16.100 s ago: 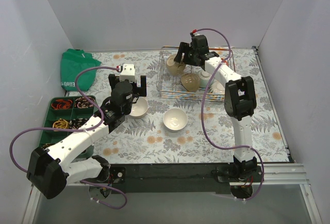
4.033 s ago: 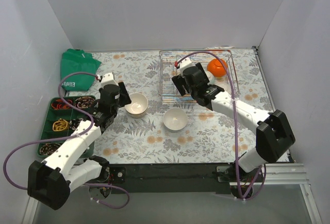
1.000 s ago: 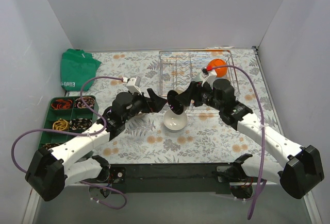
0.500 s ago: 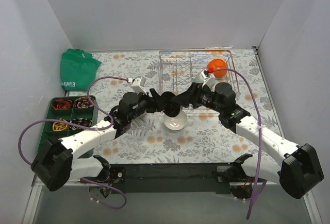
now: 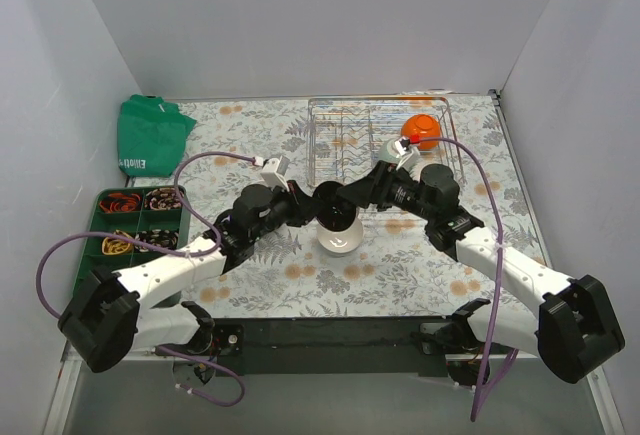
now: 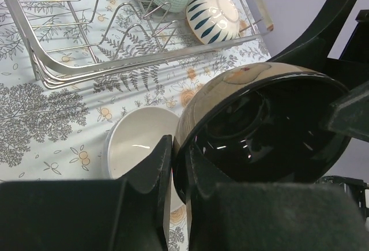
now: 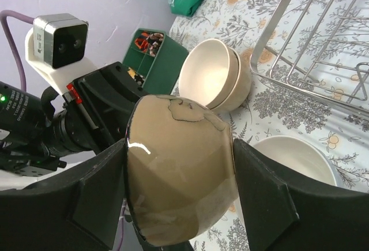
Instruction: Unload the bowls from the dish rack
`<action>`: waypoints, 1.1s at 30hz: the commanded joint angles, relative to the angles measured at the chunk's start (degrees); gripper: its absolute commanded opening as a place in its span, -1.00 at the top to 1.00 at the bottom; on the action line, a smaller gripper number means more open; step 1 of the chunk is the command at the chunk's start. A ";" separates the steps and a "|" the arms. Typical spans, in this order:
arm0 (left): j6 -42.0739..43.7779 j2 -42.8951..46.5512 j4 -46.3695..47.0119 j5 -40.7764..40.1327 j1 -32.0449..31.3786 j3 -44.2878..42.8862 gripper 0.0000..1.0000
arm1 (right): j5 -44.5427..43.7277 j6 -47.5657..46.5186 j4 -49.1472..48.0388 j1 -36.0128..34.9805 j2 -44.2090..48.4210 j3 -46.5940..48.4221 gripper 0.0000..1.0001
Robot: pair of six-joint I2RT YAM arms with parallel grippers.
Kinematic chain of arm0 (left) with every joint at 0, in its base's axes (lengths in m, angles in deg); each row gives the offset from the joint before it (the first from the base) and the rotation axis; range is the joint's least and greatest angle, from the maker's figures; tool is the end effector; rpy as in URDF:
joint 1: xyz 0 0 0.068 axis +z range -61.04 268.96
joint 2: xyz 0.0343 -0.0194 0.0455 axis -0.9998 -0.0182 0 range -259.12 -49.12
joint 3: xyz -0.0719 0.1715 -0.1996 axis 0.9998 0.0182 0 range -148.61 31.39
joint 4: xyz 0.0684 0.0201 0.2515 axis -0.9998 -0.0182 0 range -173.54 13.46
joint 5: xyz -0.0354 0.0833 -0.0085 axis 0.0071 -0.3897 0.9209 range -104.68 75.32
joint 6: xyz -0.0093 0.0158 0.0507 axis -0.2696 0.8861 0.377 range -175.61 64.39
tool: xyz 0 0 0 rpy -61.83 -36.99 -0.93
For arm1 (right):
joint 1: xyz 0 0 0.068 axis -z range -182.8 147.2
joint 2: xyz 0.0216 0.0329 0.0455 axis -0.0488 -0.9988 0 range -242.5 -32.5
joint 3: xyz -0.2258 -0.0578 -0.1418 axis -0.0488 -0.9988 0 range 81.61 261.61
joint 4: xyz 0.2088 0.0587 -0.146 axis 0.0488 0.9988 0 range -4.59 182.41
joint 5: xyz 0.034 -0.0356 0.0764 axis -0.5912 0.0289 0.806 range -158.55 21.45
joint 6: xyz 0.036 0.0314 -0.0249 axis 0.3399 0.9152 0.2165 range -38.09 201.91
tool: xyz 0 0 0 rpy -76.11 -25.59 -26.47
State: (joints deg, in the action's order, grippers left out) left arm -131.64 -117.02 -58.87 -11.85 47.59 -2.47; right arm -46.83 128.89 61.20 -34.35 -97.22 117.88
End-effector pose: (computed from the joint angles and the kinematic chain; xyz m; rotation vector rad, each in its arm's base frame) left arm 0.1958 -0.1747 0.2400 -0.5969 2.0451 -1.3902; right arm 0.2129 0.1463 0.2803 -0.0758 1.8224 1.3219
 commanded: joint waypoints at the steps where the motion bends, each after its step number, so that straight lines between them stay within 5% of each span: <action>1: 2.37 4.44 -4.92 -7.38 0.93 -1.64 1.00 | 1.75 0.04 -6.38 1.58 1.80 -1.20 -0.03; 8: 5.88 8.22 -15.01 -14.41 1.02 -5.76 1.00 | 3.60 -1.01 -6.03 4.21 2.41 -2.78 -0.72; 18: 12.92 6.91 -33.74 -21.64 6.81 -16.13 1.00 | -5.18 -14.45 9.51 6.24 7.07 0.81 -0.84; 23: 13.89 5.41 -38.32 -18.39 15.15 -18.34 1.00 | -9.76 -19.90 15.23 6.24 9.53 1.96 -0.84; 33: 12.66 -2.23 -43.25 -9.52 21.94 -18.69 1.00 | -10.91 -21.93 17.35 6.33 9.53 2.66 -0.84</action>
State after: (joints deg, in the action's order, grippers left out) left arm -118.48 -118.53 -101.98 -26.17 67.81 -19.11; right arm -56.43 109.13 78.12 -28.32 -88.31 117.86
